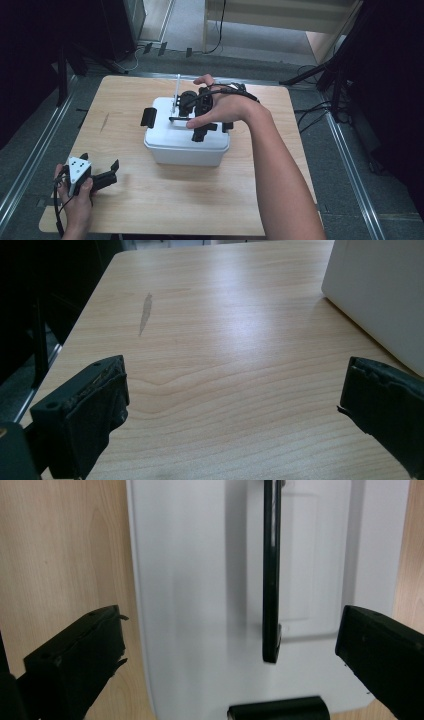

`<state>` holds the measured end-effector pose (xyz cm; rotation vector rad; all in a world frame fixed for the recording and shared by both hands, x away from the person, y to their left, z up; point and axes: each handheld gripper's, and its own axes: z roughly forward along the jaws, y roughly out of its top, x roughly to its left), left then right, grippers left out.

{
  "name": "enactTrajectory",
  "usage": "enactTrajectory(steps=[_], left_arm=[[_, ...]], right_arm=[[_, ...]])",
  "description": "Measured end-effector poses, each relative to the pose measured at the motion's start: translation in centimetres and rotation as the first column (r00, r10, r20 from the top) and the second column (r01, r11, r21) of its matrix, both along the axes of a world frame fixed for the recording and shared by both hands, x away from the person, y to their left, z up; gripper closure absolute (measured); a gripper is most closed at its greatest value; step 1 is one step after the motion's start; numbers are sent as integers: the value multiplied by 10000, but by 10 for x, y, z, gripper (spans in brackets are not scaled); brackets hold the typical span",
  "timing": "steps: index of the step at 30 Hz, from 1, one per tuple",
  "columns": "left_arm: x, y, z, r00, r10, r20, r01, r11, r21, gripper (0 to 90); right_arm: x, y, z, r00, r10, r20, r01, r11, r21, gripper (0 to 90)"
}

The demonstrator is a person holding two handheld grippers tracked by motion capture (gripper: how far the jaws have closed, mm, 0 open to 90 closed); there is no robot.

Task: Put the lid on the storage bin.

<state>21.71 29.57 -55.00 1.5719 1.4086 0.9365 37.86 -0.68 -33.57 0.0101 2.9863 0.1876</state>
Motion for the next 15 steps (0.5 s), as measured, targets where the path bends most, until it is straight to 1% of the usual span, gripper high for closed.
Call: enactTrajectory(steps=[4, 7, 10, 11, 12, 13, 15], left_arm=[[1, 0, 0, 10000, -7, -21, 7, 10000, -13, 0], [1, -1, 0, 10000, -3, -22, 3, 10000, 32, 0], [1, -1, 0, 10000, 8, -15, -8, 10000, 26, 0], [1, -1, 0, 10000, 8, -15, -8, 10000, 26, 0], [1, -1, 0, 10000, 6, -6, -6, 10000, 23, 0], [1, -1, 0, 10000, 5, 31, -5, 10000, 51, 0], [0, -1, 0, 10000, 17, 57, -17, 10000, 52, 0]], right_arm=[[-3, -13, -1, 9999, -1, 157, 3, 9999, -148, 0], [-6, -24, -1, 9999, -51, 149, 53, 9999, -93, 0], [-9, -35, -1, 9997, -173, 177, 177, 9997, -185, 0], [-9, -35, -1, 9997, -173, 177, 177, 9997, -185, 0], [-10, -44, -1, 9997, -127, 226, 129, 9999, -90, 0], [-12, -46, -1, 9995, -221, 210, 223, 9997, -112, 0], [-13, -53, 0, 9994, -211, 274, 213, 9998, -58, 0]])
